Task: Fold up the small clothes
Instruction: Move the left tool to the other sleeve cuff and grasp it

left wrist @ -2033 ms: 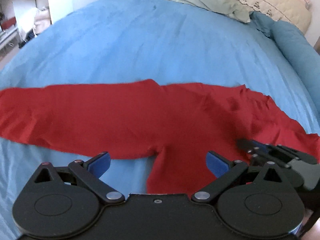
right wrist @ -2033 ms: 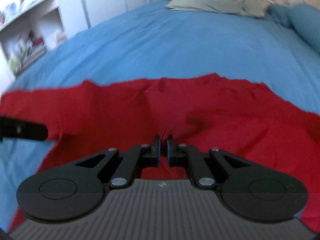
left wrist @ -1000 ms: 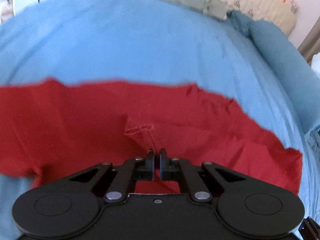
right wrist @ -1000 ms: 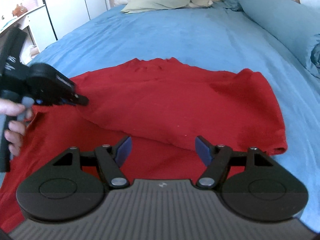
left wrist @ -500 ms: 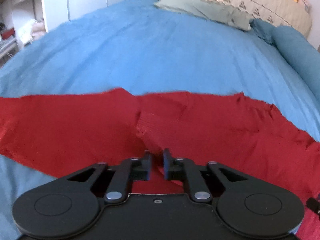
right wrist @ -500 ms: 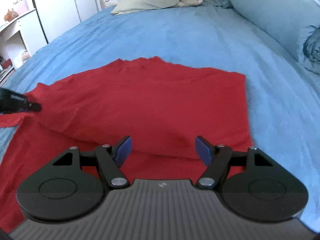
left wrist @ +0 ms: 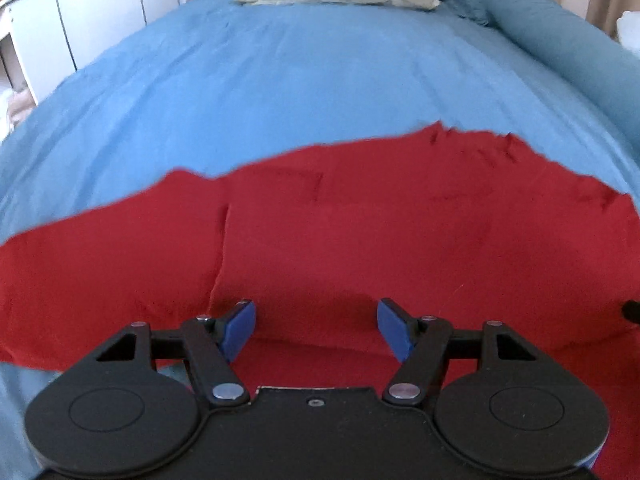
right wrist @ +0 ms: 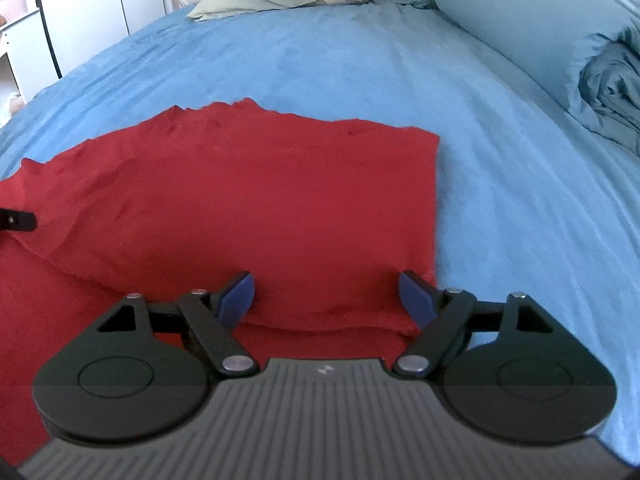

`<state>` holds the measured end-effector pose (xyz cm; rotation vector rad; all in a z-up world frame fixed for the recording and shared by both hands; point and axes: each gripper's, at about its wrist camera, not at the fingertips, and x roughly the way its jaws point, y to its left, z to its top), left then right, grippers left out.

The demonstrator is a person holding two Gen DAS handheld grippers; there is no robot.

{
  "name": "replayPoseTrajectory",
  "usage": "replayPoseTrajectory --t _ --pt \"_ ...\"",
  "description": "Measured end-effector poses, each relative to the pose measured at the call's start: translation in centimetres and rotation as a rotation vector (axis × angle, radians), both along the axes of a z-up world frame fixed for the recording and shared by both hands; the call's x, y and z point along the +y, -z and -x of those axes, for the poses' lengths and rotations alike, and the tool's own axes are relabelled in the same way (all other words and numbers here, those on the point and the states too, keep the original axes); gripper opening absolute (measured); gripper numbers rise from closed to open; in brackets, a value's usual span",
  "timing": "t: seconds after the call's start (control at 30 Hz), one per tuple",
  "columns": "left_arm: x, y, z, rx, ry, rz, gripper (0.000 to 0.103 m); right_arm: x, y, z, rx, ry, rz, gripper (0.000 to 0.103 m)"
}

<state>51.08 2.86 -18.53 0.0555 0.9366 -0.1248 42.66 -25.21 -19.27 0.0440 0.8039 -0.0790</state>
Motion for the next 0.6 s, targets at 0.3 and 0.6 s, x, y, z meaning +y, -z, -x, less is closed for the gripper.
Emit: replayPoseTrajectory --t 0.3,0.6 --pt "0.6 -0.8 1.1 0.013 -0.01 -0.011 0.072 0.5 -0.5 0.6 0.016 0.052 0.023 0.095" --pt "3.3 -9.3 5.4 -0.091 -0.06 0.001 0.09 6.0 -10.1 2.6 -0.094 -0.032 0.018 0.103"
